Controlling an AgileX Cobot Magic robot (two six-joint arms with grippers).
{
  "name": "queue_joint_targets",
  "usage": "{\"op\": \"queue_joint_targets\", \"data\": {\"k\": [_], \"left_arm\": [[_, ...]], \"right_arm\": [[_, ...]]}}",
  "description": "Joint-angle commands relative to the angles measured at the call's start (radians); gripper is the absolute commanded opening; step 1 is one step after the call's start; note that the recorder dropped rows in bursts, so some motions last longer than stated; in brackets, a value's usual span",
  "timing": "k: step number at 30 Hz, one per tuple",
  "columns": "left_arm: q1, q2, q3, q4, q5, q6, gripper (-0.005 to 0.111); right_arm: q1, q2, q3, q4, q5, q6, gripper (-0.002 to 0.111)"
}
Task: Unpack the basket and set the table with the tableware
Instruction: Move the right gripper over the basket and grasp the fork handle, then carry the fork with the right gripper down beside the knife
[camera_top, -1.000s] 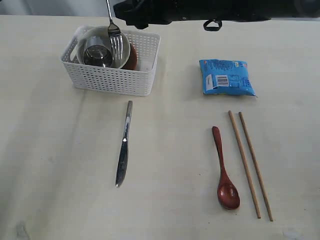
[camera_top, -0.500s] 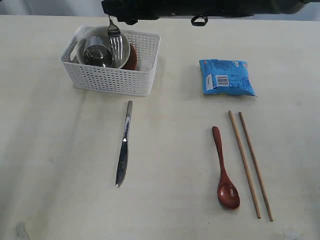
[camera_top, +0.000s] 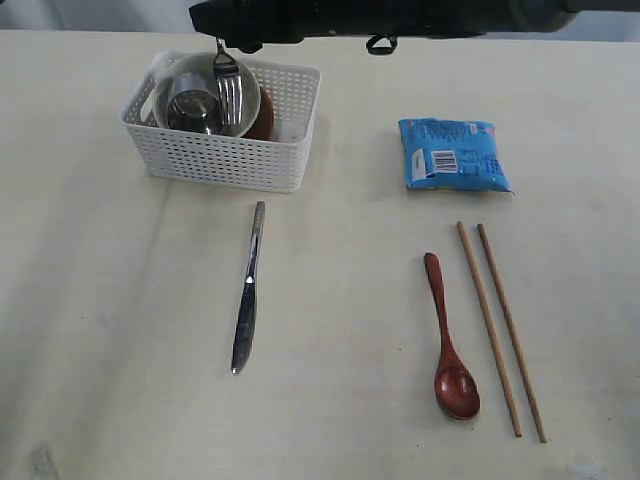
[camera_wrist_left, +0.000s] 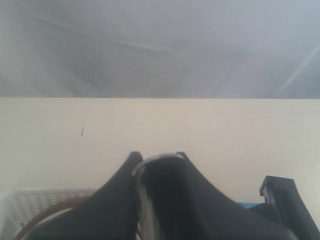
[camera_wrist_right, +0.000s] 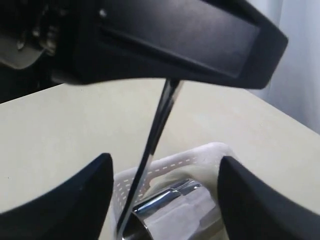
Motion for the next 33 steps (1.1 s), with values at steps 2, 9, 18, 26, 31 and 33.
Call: {"op": "queue_joint_targets", "data": {"k": [2,9,18,26,31,33], "left_arm": [[-0.001,-0.012,0.009,-0.007,-0.003,0.005,0.005],[-0.001,-0.012,0.009,-0.007,-0.003,0.005,0.005],[-0.001,-0.012,0.009,-0.007,-0.003,0.005,0.005],[-0.001,-0.012,0.009,-0.007,-0.008,0.005,0.008],[-0.001,-0.012,0.009,-0.007,-0.013,0.005,0.031],[-0.001,-0.012,0.009,-0.007,-0.016,0.005,0.039]], "right_arm": [[-0.003,-0.002,-0.007,0.0,0.011,-0.008,0.041],[-0.003,-0.002,-0.007,0.0,0.011,0.013,0.001],[-0.003,-0.002,-0.007,0.0,0.011,0.036,0.0],[-0.003,-0.002,-0.007,0.0,0.015,0.069,0.0],[-0.003,-0.002,-0.007,0.0,0.015,0.141,0.0],[-0.003,-0.002,-0.007,0.0,0.015,0.164,0.0]]}}
